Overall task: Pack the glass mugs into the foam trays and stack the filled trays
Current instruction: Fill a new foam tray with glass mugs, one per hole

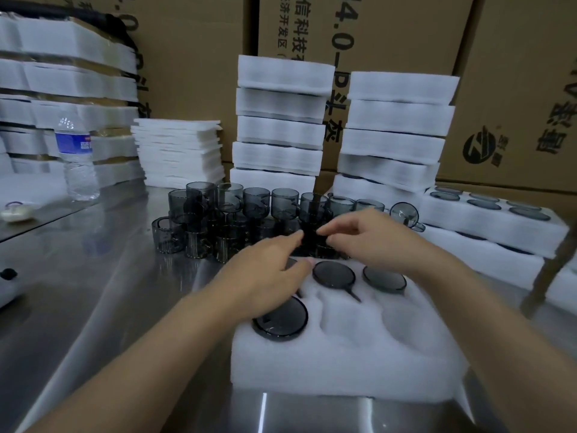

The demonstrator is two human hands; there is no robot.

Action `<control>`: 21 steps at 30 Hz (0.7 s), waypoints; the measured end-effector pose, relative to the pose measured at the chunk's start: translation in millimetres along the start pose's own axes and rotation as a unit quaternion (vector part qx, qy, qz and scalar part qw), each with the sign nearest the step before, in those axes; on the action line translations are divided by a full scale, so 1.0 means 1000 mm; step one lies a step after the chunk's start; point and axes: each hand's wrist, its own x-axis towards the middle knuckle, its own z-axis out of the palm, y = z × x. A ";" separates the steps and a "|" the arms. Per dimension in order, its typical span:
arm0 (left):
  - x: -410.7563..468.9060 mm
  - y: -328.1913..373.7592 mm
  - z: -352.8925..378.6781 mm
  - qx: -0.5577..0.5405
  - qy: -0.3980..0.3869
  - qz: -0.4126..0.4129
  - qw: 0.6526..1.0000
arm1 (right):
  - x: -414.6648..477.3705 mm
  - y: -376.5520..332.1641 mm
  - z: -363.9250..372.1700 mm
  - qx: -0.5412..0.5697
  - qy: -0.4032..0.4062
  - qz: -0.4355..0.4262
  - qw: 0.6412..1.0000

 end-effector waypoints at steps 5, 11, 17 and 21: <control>-0.005 0.012 0.006 -0.001 -0.100 0.058 0.993 | 0.020 0.029 0.025 -0.147 0.009 0.051 0.988; -0.002 0.010 0.007 0.076 -0.133 0.058 0.987 | 0.019 0.041 0.030 -0.102 0.017 0.074 0.992; -0.003 0.012 0.003 0.060 -0.131 0.051 0.988 | 0.020 0.044 0.030 -0.103 0.003 0.123 0.987; -0.004 0.013 0.002 0.056 -0.134 0.051 0.988 | 0.021 0.046 0.030 -0.135 -0.010 0.161 0.978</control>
